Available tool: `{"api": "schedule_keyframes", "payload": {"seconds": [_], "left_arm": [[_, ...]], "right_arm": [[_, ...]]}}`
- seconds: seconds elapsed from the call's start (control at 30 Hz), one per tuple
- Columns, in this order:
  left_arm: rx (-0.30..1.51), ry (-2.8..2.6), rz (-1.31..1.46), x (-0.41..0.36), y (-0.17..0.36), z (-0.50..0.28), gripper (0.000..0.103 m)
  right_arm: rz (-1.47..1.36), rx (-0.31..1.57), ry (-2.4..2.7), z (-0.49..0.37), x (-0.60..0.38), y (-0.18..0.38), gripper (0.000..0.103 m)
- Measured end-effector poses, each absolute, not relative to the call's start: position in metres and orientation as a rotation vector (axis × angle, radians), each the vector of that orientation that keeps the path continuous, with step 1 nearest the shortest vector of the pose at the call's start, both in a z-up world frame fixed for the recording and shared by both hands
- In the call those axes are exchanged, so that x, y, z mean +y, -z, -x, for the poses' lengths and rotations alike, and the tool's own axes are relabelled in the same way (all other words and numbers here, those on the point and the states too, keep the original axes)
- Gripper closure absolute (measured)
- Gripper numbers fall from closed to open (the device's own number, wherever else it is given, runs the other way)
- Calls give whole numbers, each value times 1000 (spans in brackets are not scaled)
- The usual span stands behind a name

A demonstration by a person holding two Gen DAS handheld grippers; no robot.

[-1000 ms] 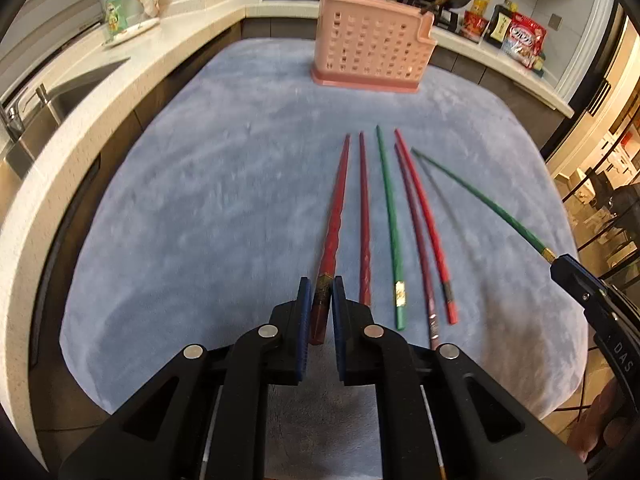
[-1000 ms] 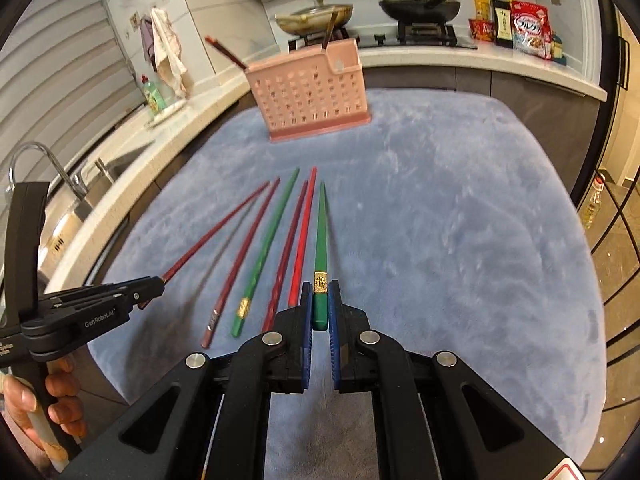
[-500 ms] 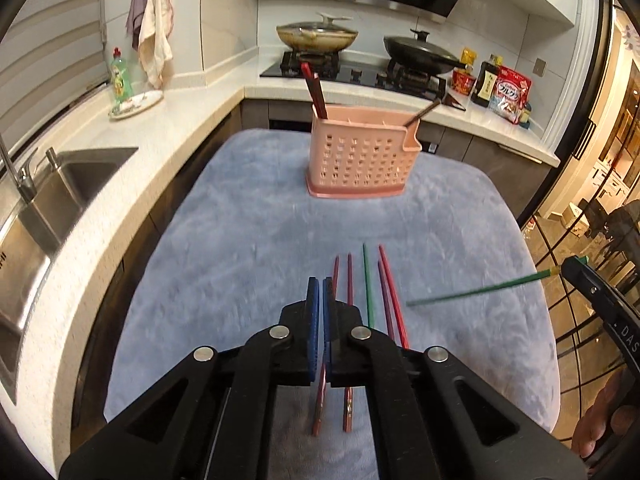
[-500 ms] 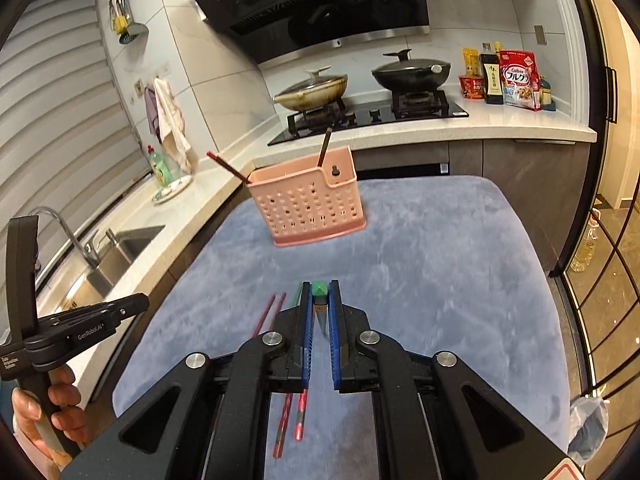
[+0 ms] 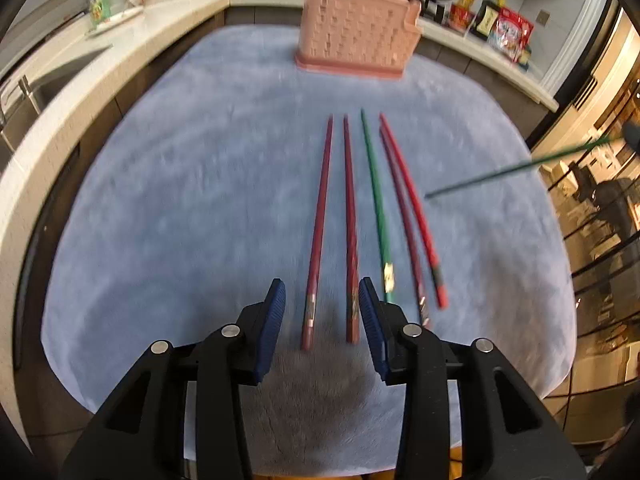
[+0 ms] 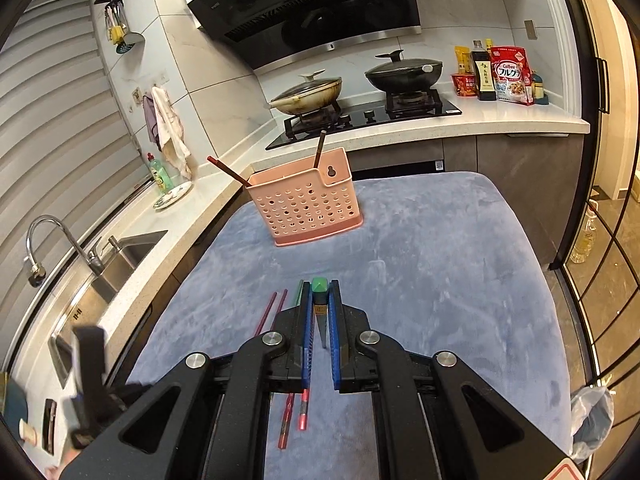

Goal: Organize utensils
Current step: 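Lift both chopsticks and carry them above the pink holder with both tools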

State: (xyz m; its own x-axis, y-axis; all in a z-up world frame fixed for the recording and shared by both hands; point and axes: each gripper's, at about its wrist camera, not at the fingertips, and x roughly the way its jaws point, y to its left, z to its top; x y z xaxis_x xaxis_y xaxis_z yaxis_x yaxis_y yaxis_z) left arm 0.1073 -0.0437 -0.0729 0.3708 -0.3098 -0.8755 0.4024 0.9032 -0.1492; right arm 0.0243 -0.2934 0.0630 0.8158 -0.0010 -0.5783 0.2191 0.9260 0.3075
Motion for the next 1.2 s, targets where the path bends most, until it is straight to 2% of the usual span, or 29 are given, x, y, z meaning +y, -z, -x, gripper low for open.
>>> {"api": "schedule_keyframes", "payload": {"seconds": [0.17, 0.4, 0.5, 0.53, 0.73, 0.87, 1.2], "left_arm": [[1159, 423, -124, -43, 107, -101, 67], [1156, 407, -129, -45, 115, -105, 71], [1150, 400, -155, -46, 116, -104, 86], [1152, 405, -157, -46, 116, -105, 94], [1146, 429, -151, -45, 103, -103, 95], [1092, 446, -148, -49, 74, -101, 95], [838, 490, -111, -63, -45, -136, 96]], "right_arm": [[-361, 605, 127, -21, -290, -65, 96], [-360, 609, 127, -20, -289, -64, 96], [-359, 611, 128, -19, -288, -63, 96], [-359, 610, 128, -19, -288, -63, 96], [-357, 607, 128, -18, -288, -64, 96], [-343, 593, 125, -18, -288, -70, 96], [-337, 538, 83, -44, -294, -99, 96]]}}
